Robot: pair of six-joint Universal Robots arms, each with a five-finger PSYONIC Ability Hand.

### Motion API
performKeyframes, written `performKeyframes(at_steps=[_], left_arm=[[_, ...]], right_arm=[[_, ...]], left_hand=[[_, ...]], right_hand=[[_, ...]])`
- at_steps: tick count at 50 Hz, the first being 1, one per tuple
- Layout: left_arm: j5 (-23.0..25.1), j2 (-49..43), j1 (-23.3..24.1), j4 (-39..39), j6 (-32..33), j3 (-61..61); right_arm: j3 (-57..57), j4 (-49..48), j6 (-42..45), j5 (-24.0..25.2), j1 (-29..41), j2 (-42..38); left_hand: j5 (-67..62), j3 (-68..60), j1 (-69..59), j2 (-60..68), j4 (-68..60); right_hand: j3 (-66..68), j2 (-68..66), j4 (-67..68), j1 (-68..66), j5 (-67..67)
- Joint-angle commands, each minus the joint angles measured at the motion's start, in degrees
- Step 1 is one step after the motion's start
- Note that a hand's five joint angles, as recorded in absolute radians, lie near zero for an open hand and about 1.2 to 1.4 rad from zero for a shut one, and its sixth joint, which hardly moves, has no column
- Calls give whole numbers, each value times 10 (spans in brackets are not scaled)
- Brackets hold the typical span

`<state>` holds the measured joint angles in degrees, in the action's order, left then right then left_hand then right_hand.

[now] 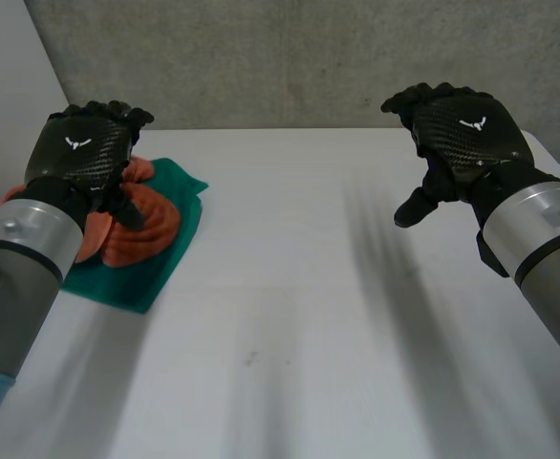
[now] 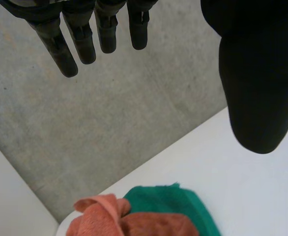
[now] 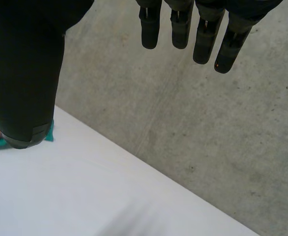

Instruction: Fold the laundry.

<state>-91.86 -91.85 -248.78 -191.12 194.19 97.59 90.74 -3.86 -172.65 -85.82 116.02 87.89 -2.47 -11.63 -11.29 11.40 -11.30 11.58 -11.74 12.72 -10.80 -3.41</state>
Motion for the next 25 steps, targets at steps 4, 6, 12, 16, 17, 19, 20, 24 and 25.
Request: performKeyframes(at_steps=[4, 6, 12, 16, 17, 19, 20, 24, 25], left_arm=[[-1, -152, -74, -26, 90, -82], [-2, -197, -93, -37, 122, -109], [-4, -297, -134, -86, 215, -170], [-8, -360, -155, -129, 292, -206], [-9, -372, -158, -135, 312, -213], [-11, -395, -163, -143, 352, -224], [-14, -401, -164, -145, 364, -228], [-26, -426, -168, -150, 396, -245], [-26, -428, -168, -151, 396, -249]], right_arm=[[-1, 2, 47, 0, 0, -34], [-1, 3, 49, 1, 0, -40], [1, 3, 50, 0, 0, -59], [2, 2, 50, 0, 0, -72], [2, 2, 50, 0, 0, -75], [2, 2, 50, -1, 0, -80], [2, 1, 50, -1, 0, -82], [0, 1, 50, -1, 0, -89], [0, 0, 50, -1, 0, -91]], left_hand=[[9, 1, -3, 2, -3], [7, -1, -4, 3, -4], [-4, -13, -16, 15, -16], [-11, -19, -23, 22, -23], [-11, -19, -23, 22, -23], [-16, -24, -28, 27, -28], [-33, -41, -45, 44, -44], [-190, -199, -202, 201, -202], [-256, -264, -268, 267, -268]], right_hand=[[-16, 17, -27, 8, 34], [-16, 17, -27, 8, 34], [-16, 17, -27, 8, 34], [-16, 17, -27, 8, 34], [-16, 17, -27, 8, 34], [-16, 17, -27, 8, 34], [-16, 17, -27, 8, 34], [-16, 17, -27, 8, 34], [-16, 17, -27, 8, 34]])
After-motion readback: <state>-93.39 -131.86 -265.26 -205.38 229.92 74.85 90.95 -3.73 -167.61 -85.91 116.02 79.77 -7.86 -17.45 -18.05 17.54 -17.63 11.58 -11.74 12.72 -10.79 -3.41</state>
